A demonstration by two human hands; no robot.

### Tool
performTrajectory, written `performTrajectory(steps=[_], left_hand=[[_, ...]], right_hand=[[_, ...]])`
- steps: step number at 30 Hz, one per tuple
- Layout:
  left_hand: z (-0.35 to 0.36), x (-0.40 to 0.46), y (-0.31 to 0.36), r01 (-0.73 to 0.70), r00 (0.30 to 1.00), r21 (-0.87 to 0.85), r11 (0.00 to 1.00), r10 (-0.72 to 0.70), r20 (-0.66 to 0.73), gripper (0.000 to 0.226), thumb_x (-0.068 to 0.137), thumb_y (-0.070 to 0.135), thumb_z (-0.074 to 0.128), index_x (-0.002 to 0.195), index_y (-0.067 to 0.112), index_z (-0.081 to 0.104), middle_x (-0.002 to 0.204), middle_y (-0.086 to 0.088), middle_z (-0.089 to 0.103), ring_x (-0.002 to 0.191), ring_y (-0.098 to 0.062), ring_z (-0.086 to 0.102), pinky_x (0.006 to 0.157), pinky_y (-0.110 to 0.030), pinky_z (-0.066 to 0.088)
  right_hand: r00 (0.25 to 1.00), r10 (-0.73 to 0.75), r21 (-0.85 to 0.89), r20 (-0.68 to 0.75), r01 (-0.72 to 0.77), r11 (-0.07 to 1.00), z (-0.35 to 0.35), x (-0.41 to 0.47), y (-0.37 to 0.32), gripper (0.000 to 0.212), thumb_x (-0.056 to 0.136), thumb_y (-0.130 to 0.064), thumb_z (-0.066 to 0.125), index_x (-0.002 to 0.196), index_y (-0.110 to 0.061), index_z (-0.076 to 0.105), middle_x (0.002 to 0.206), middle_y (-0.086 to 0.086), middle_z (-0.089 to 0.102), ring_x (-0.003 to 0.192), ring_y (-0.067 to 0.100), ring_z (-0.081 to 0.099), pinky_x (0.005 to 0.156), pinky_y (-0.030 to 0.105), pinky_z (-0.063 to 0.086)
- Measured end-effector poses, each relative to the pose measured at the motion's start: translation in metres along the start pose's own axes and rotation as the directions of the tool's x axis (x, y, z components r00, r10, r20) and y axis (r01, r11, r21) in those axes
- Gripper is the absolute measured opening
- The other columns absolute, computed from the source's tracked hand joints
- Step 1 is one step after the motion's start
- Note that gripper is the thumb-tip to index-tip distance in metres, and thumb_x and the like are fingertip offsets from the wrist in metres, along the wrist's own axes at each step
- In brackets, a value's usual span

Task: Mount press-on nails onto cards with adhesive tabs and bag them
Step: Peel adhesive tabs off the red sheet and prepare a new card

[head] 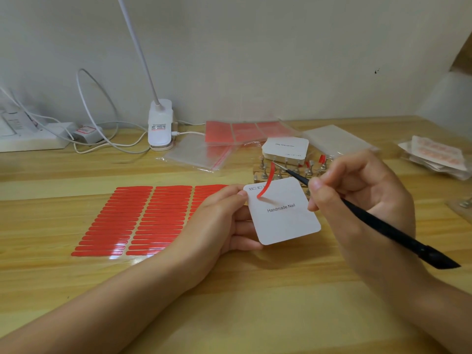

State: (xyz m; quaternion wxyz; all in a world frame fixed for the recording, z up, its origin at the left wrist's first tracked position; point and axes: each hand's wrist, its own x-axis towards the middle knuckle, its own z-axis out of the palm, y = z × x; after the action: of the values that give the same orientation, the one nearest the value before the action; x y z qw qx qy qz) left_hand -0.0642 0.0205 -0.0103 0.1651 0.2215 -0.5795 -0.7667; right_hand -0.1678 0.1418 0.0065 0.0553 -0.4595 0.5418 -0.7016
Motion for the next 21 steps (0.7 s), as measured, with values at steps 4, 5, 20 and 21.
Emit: performTrajectory(steps=[4, 5, 20, 21], left_hand=[[0.0011, -0.0003, 0.0001, 0.003, 1.000, 0.007, 1.000, -0.003, -0.009, 0.029, 0.099, 0.015, 0.031, 0.100, 0.015, 0.060, 0.085, -0.010, 0.073, 0.062, -0.017, 0.068, 0.043, -0.019, 0.050], [0.0014, -0.0004, 0.0003, 0.004, 1.000, 0.005, 1.000, -0.004, -0.013, 0.029, 0.099, 0.015, 0.031, 0.100, 0.015, 0.060, 0.085, -0.010, 0.073, 0.061, -0.017, 0.068, 0.043, -0.019, 0.050], [0.0026, -0.0008, 0.0012, 0.004, 1.000, 0.016, 1.000, -0.004, -0.018, 0.028, 0.099, 0.016, 0.033, 0.100, 0.013, 0.061, 0.085, -0.011, 0.073, 0.061, -0.017, 0.067, 0.043, -0.019, 0.050], [0.0027, -0.0005, 0.0013, 0.003, 1.000, 0.014, 1.000, -0.003, -0.017, 0.028, 0.099, 0.016, 0.033, 0.100, 0.013, 0.061, 0.084, -0.011, 0.073, 0.060, -0.016, 0.067, 0.043, -0.019, 0.050]], right_hand=[[1.000, -0.013, 0.000, -0.004, 0.013, 1.000, 0.0008, 0.0003, -0.0011, 0.016, 0.076, -0.006, 0.058, 0.071, -0.019, 0.050, 0.060, 0.009, 0.052, 0.055, 0.019, 0.051, 0.056, 0.015, 0.046], [1.000, -0.017, 0.003, -0.007, 0.017, 1.000, 0.0010, 0.0004, -0.0013, 0.017, 0.076, -0.006, 0.059, 0.071, -0.020, 0.050, 0.060, 0.009, 0.052, 0.055, 0.022, 0.051, 0.056, 0.015, 0.046], [1.000, -0.001, -0.008, 0.026, 0.002, 1.000, 0.0009, -0.0010, -0.0015, 0.016, 0.077, -0.007, 0.059, 0.072, -0.020, 0.051, 0.063, 0.010, 0.054, 0.057, 0.011, 0.053, 0.058, 0.012, 0.044], [1.000, -0.001, -0.007, 0.026, 0.001, 1.000, 0.0011, -0.0008, -0.0014, 0.016, 0.077, -0.007, 0.059, 0.071, -0.021, 0.051, 0.063, 0.009, 0.054, 0.057, 0.010, 0.053, 0.058, 0.012, 0.044]])
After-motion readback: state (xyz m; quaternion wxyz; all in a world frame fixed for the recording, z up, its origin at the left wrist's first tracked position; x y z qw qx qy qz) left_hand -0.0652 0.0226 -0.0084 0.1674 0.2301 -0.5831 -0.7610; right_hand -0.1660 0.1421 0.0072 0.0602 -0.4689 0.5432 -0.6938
